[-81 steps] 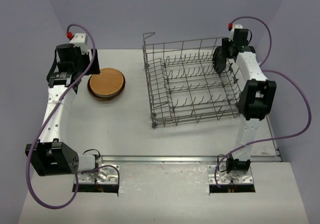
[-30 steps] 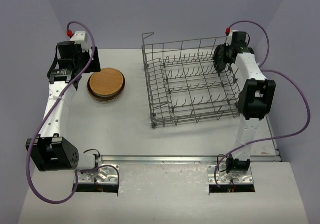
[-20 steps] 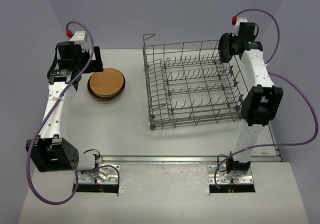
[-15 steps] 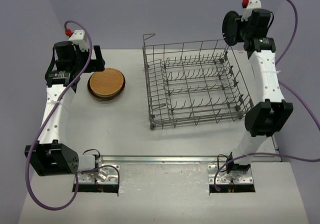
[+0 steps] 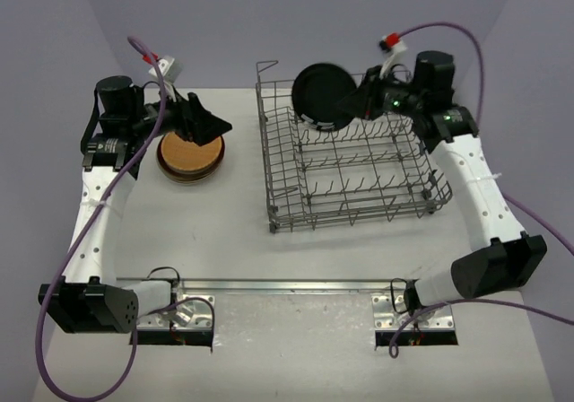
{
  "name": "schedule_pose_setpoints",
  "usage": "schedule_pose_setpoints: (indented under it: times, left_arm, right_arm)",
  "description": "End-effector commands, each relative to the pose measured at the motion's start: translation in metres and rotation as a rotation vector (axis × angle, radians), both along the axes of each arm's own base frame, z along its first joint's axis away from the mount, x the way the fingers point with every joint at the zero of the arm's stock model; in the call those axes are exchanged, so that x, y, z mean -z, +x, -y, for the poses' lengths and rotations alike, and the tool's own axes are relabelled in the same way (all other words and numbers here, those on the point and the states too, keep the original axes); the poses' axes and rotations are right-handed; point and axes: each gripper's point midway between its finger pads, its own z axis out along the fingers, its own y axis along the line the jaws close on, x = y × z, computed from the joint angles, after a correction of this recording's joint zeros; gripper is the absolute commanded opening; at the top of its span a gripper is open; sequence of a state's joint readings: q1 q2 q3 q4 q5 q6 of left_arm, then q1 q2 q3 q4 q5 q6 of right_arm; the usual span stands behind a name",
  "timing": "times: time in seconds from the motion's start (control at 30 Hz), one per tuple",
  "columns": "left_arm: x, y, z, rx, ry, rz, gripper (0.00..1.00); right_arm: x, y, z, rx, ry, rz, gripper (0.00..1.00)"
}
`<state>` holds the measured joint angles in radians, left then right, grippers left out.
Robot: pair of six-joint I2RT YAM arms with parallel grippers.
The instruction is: Unload the plates from the dish rack
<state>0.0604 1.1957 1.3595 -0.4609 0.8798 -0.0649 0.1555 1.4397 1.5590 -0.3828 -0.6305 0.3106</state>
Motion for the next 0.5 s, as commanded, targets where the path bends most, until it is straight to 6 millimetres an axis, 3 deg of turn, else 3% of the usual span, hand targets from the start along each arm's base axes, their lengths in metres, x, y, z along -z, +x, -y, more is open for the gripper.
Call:
schedule_pose_setpoints:
  times: [0.0,0.17,0.33,0.4,0.47]
  left_arm:
    - [0.001,-0.035,0.034,0.213,-0.069,-0.044,0.80]
    - [0.021,-0.052,0.058,0.289,-0.018,-0.078,0.71]
    - [0.040,-0.052,0.059,0.280,0.030,-0.107,0.63]
    - [0.045,-0.051,0.059,0.283,0.037,-0.114,0.51]
    - [0.047,-0.052,0.060,0.295,0.034,-0.119,0.48]
  right_arm:
    - [0.012,-0.075,-0.084,-0.358,0.080,-0.100,0.00]
    - [0.029,-0.100,-0.121,-0.468,0.064,-0.163,0.00]
    - [0.032,-0.105,-0.133,-0.498,0.061,-0.182,0.00]
    - [0.032,-0.106,-0.136,-0.509,0.065,-0.191,0.00]
    - [0.033,-0.107,-0.139,-0.521,0.070,-0.208,0.00]
